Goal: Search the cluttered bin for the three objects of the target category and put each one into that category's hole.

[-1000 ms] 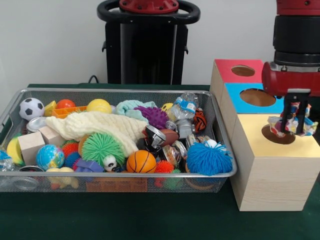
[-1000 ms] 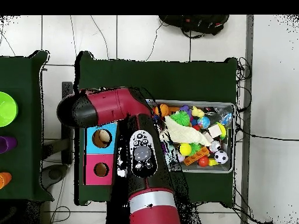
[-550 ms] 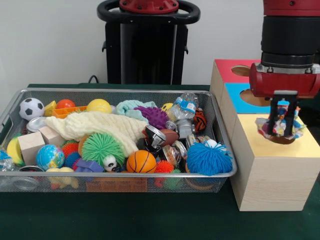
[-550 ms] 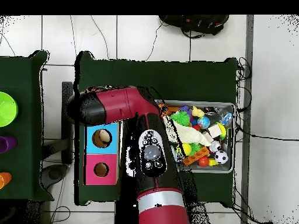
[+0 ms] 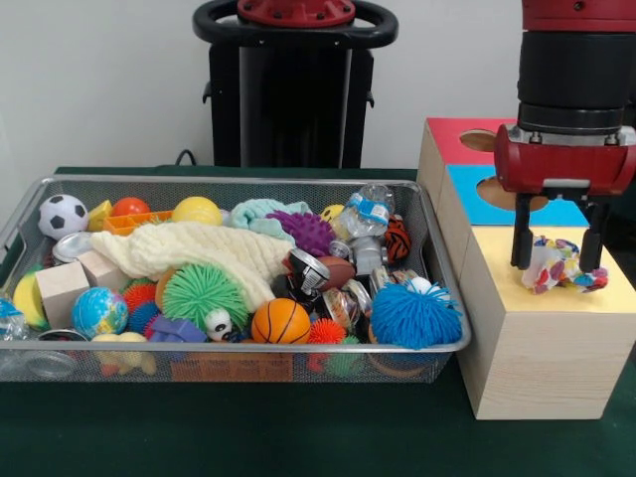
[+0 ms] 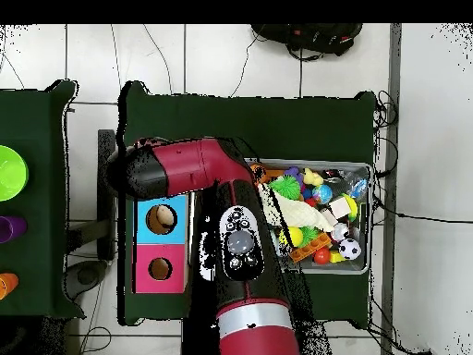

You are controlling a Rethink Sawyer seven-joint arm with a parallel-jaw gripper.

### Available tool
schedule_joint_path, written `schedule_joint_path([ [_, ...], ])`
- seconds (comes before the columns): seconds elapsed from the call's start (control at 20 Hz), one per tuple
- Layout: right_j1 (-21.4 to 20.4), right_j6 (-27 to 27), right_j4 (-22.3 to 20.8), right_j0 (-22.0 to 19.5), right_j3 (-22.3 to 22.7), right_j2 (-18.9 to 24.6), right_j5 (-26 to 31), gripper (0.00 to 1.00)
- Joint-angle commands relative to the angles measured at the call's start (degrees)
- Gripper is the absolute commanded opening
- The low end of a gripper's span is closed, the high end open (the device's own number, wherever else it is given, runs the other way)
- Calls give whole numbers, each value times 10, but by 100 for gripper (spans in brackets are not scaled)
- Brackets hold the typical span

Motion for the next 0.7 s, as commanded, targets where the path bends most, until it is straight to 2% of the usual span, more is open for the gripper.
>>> schedule_joint_path([
  [0.05, 5, 21, -8, -9, 72, 19, -11, 100],
  [0.5, 9, 38, -11, 1, 73, 8, -19, 100],
  [0.7, 24, 51, -31, 21, 78, -16, -32, 100],
])
